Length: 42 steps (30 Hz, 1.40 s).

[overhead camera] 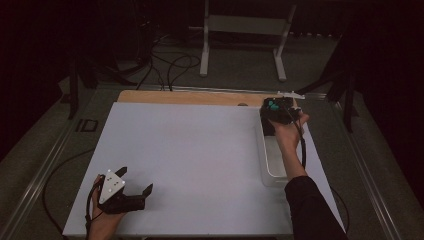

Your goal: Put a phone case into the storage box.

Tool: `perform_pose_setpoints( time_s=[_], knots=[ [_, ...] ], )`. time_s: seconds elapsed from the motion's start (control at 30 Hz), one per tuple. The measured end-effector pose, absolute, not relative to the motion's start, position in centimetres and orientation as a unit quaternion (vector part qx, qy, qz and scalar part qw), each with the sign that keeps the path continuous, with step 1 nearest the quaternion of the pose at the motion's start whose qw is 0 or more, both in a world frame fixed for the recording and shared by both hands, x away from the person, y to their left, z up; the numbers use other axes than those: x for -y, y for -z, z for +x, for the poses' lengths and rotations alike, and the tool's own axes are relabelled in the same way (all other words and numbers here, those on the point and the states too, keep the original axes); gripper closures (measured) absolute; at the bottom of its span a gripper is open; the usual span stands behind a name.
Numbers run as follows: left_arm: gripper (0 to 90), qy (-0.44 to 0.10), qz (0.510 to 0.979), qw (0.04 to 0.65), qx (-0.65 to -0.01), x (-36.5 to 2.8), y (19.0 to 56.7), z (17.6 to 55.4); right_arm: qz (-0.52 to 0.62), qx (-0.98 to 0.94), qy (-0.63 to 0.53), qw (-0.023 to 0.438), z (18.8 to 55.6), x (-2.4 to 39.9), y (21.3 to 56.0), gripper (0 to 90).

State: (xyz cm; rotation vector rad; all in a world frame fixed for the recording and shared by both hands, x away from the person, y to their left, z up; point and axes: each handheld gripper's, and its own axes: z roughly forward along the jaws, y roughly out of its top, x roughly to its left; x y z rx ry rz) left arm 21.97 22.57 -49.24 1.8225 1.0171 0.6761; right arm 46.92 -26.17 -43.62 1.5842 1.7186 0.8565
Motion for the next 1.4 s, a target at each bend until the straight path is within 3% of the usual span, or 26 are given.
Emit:
perform_pose_setpoints(
  time_s=[0.73,1.03,1.4],
  knots=[
    [0.0,-0.273,0.737,0.459,-0.413,-22.6,49.2,21.9,0.601,-0.647,-0.349,0.313,47.4,27.1,42.6,9.0],
    [0.0,-0.273,0.739,0.458,-0.412,-22.5,49.2,21.9,0.584,-0.655,-0.362,0.314,45.7,27.0,41.6,9.1],
    [0.0,-0.271,0.740,0.458,-0.412,-22.5,49.2,22.0,0.535,-0.692,-0.395,0.281,42.1,25.9,40.6,9.1]
  ],
)
